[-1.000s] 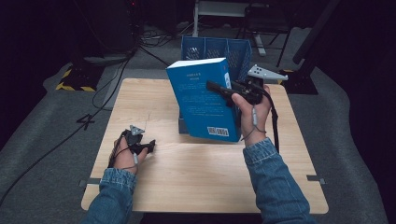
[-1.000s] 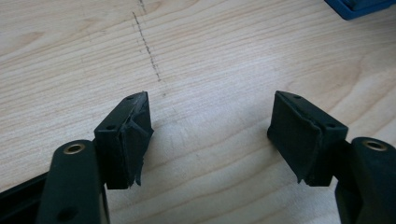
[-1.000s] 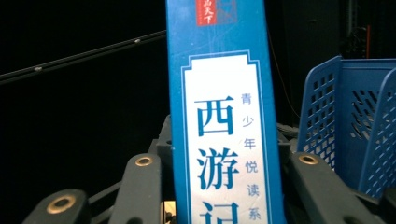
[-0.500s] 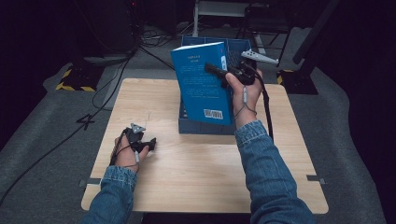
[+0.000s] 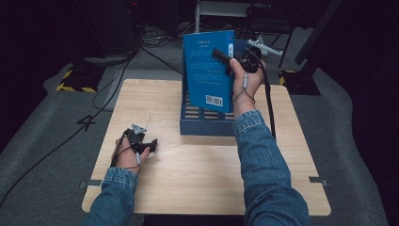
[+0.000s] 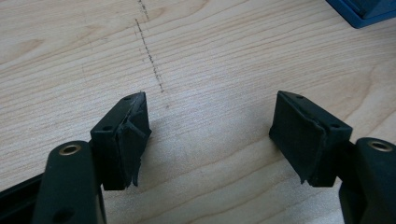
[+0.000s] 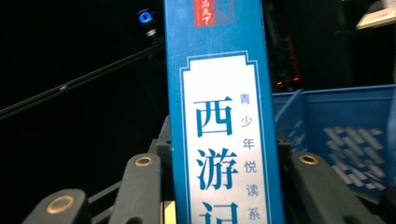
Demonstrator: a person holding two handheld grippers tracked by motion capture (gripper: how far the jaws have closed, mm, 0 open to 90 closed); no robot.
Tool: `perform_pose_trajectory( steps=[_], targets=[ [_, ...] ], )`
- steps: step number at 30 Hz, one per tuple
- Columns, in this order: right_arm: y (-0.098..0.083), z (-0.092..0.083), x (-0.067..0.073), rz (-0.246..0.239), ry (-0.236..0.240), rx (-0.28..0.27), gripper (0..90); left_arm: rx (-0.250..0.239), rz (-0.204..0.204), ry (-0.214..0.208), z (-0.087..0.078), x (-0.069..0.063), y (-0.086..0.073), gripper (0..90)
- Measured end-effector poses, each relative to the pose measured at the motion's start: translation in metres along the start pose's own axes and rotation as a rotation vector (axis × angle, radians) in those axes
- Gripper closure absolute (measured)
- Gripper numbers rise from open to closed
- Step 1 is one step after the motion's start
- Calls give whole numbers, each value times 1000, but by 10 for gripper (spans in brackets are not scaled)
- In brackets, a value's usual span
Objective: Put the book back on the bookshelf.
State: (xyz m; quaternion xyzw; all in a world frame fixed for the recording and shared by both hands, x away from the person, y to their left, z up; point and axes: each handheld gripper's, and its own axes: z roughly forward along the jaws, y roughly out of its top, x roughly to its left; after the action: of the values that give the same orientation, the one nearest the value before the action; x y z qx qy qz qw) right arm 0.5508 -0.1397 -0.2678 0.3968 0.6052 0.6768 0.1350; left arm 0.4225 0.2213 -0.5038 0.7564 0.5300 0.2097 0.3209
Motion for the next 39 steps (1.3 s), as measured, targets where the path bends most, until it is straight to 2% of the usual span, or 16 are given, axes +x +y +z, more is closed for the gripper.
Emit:
perform_pose_trajectory(
  steps=[1,4,6,10,15,23,28,34,39],
  targets=[
    [0,0,0,0,0,0,618,0,0,0,0,0,0,282],
    [2,7,-10,34,-62,-25,617,1,0,1,0,0,0,282],
    [3,9,-11,39,-69,-24,617,0,-2,-1,0,0,0,282],
    [2,19,-5,35,-78,-23,617,0,-2,0,0,0,0,281],
    [-1,33,4,36,-123,-12,616,0,-2,0,0,0,0,281],
    [-9,56,13,30,-142,-10,614,0,-3,0,0,0,0,282],
    [-15,67,16,48,-139,-22,612,-2,-4,5,0,-1,0,285],
    [-17,73,20,24,-147,-17,610,-2,-5,4,0,-1,0,284],
    [-22,78,25,-31,-173,11,606,-1,-4,5,0,-1,0,284]
  ],
)
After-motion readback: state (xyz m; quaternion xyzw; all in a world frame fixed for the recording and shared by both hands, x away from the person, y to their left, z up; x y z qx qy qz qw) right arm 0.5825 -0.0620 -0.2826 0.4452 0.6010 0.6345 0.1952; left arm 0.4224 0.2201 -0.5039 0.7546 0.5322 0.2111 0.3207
